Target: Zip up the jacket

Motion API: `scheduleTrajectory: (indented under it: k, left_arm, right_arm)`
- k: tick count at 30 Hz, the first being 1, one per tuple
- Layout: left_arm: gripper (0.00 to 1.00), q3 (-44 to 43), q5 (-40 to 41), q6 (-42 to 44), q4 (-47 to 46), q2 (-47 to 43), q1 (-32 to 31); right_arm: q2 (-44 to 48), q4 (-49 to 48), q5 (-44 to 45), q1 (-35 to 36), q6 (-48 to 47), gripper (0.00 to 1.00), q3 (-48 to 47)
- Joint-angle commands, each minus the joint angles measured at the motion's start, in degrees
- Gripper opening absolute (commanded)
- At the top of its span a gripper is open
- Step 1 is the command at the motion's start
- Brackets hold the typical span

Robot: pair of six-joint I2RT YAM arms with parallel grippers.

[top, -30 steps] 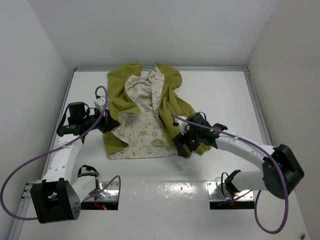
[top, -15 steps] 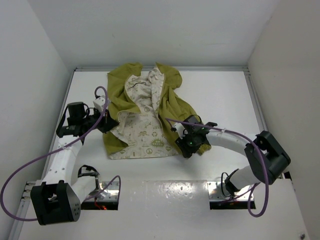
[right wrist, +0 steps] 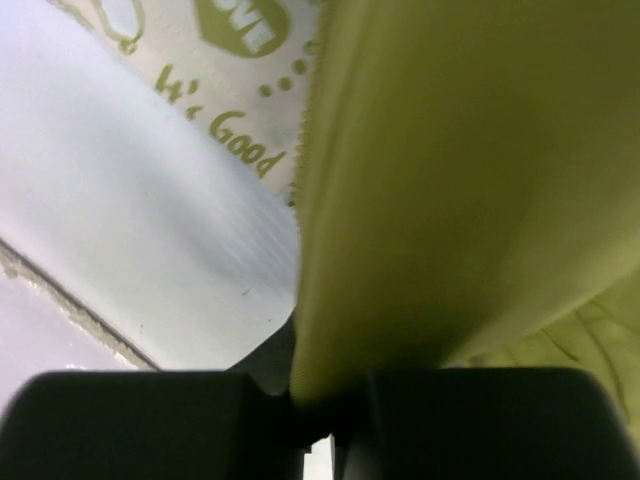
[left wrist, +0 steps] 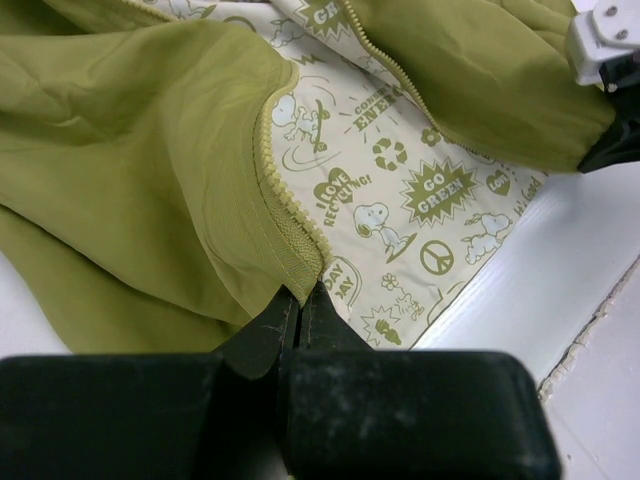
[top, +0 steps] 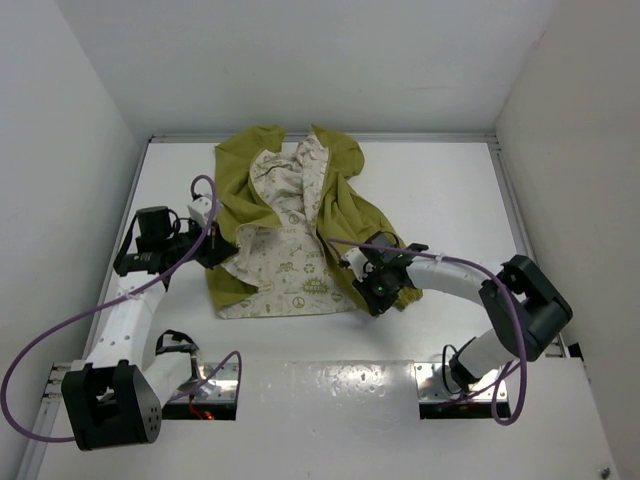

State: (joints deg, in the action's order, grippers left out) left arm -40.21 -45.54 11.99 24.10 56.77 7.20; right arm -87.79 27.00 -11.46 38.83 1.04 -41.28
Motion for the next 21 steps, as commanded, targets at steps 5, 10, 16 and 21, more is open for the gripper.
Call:
scheduleTrajectory:
  k: [5,10,16,21]
  left_arm:
    - [0.0,0.0,-0.9,0.8,-0.9,-1.8,-0.5]
    - [0.0,0.5,-8.1,0.0,-0.9,-2.8,-0.5]
    - [0.0,2.5,-16.9,-11.2,-7.6,-3.0,-1.7]
    - [0.0,2.5,-18.1,-19.7,-11.9,-2.5,-2.2]
  right_arm:
    - [2.3,0.8,-5.9,0.0,0.4,0.0,-4.2]
    - [8.0,-7.7,-17.2,-5.0,12.5,0.0,-5.8]
    - [9.5,-30.8,-24.4,-7.2,30.9,0.0,-7.2]
    - [8.0,-45.5,-26.1,-7.8,39.9,0.0,-7.7]
